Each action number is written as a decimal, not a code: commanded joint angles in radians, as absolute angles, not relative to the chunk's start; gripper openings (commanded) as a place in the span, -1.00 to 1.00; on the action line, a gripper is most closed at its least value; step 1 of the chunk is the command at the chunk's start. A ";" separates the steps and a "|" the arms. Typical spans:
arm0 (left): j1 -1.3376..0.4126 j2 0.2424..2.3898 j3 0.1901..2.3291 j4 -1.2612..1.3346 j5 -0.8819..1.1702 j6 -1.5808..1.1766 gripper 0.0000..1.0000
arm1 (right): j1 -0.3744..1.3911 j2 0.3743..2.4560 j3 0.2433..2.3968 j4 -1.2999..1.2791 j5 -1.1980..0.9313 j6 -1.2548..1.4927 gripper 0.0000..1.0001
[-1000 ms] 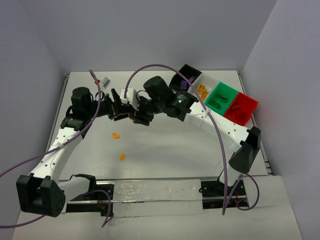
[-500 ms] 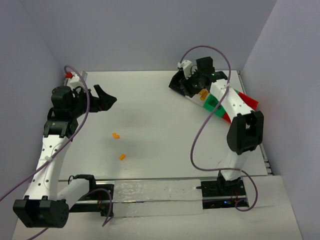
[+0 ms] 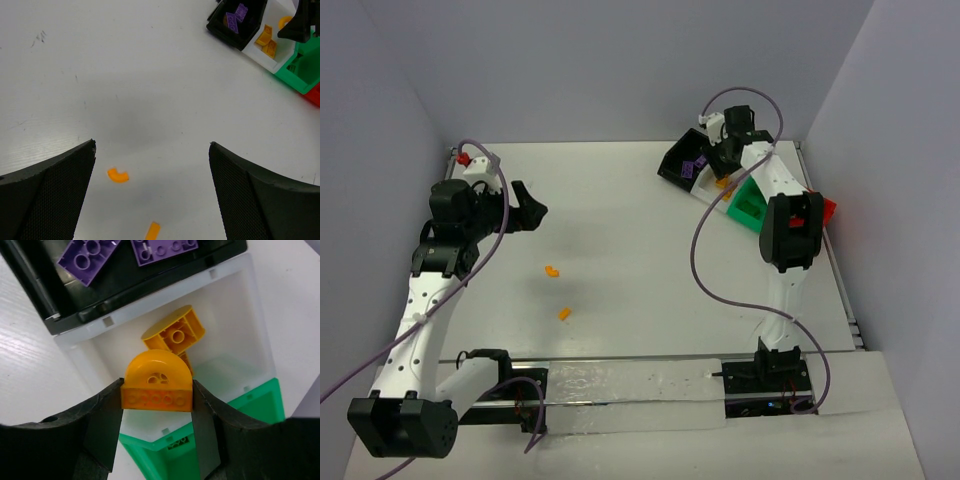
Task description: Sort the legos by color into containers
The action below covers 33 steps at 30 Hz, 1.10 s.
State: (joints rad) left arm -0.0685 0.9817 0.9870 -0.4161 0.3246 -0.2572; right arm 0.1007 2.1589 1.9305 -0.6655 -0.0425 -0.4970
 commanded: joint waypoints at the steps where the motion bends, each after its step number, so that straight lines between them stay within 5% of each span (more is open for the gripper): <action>1: -0.067 0.964 0.983 -0.412 0.310 -0.235 0.99 | 0.088 2.186 2.015 -0.642 0.012 -0.488 0.00; 4: -0.067 0.974 0.990 -0.422 0.311 -0.234 0.98 | 0.087 2.214 2.054 -0.663 0.034 -0.486 0.53; 7: -0.067 0.976 0.995 -0.423 0.305 -0.228 0.98 | 0.089 2.196 2.045 -0.671 0.016 -0.479 0.76; 17: -0.067 1.047 1.064 -0.539 0.436 -0.098 0.96 | 0.170 1.920 1.850 -0.710 -0.202 -0.499 0.82; 21: -0.086 1.091 1.038 -0.618 0.501 0.100 0.60 | 0.240 1.796 1.737 -0.696 -0.217 -0.477 0.82; 27: -0.119 1.244 0.936 -0.728 0.359 0.370 0.49 | 0.296 1.699 1.665 -0.703 -0.291 -0.413 0.82; 33: -0.186 1.362 0.920 -0.682 0.250 0.244 0.31 | 0.305 1.642 1.608 -0.689 -0.306 -0.372 0.82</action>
